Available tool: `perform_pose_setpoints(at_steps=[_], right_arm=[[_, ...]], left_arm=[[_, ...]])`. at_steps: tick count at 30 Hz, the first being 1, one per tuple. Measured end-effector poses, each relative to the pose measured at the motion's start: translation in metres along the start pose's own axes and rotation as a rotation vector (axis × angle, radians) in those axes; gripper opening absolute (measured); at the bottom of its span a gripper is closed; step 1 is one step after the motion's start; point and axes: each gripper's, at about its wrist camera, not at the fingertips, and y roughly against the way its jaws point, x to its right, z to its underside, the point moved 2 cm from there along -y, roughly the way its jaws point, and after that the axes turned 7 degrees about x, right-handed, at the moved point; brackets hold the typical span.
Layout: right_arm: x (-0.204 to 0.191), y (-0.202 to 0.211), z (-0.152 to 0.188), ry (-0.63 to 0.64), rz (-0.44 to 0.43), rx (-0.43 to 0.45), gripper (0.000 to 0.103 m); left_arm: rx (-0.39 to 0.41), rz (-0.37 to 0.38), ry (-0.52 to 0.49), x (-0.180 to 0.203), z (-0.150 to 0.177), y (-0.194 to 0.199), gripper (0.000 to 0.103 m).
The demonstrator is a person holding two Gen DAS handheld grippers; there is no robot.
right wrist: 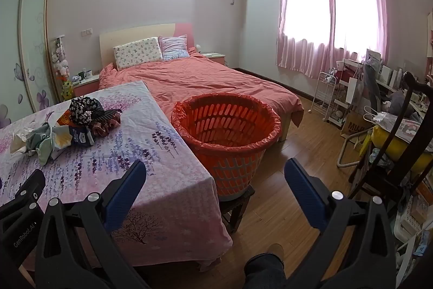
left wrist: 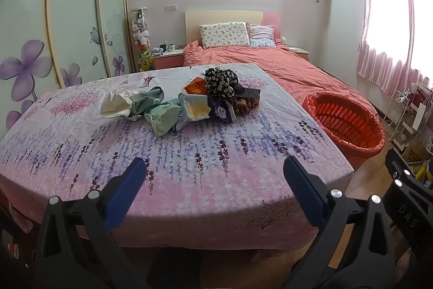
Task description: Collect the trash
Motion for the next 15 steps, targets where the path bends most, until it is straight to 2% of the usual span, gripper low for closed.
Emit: perform_pose_setpoints(at_steps=[15], right_arm=[[0.0, -0.0001, -0.0011, 0.003, 0.003, 0.001, 0.101]], left_arm=[[-0.002, 0.001, 0.001, 0.0004, 0.0002, 0.0009, 0.099]])
